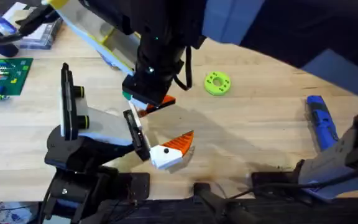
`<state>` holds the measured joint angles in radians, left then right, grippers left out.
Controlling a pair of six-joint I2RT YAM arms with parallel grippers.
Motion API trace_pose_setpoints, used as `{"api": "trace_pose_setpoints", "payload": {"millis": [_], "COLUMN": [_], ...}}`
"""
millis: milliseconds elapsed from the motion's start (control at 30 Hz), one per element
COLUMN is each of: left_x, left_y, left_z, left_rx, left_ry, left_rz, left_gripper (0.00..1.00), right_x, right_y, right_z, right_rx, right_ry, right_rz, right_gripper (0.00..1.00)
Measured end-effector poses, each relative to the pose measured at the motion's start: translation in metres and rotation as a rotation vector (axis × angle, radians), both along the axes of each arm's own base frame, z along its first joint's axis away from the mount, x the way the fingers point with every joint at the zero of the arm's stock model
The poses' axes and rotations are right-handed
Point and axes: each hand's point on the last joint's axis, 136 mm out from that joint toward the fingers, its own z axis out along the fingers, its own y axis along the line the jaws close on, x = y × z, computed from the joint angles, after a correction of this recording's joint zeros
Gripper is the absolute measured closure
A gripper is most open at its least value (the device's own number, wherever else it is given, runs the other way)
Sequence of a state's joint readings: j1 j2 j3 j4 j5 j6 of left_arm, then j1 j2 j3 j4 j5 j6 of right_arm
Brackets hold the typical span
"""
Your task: Pick up the gripper from the table and insert it into the empty holder that is missing its gripper. Then pick up a screw, insert it into the mounting hole, and use the screwdriver to tighten it. Finally, clean up the table by picking up the vegetable and placing it into the bucket.
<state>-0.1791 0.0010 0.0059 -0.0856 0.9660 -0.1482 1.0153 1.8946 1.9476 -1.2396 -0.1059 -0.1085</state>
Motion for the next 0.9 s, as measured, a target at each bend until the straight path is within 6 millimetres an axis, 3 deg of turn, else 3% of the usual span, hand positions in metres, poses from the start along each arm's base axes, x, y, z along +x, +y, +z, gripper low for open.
{"api": "trace_pose_setpoints", "payload": {"millis": [133, 400, 900], "left_x": [0.0, 0.0024, 0.003], "left_y": [0.0, 0.0011, 0.0014], "left_z": [0.0, 0.0003, 0.0004], "left_rx": [0.0, 0.002, 0.005], "left_ry": [0.0, -0.006, -0.013], "left_rz": [0.0, 0.015, 0.019], "left_gripper": [0.011, 0.011, 0.011], "right_x": [0.0001, 0.0008, 0.0052], "right_y": [0.0002, -0.0062, -0.007], "right_z": [0.0003, -0.0009, 0.0052], "right_rx": [0.001, -0.027, -0.02], "right_ry": [-0.001, -0.008, -0.022], "right_rz": [0.0, -0.007, -0.016], "right_gripper": [0.992, 0.82, 0.648]}}
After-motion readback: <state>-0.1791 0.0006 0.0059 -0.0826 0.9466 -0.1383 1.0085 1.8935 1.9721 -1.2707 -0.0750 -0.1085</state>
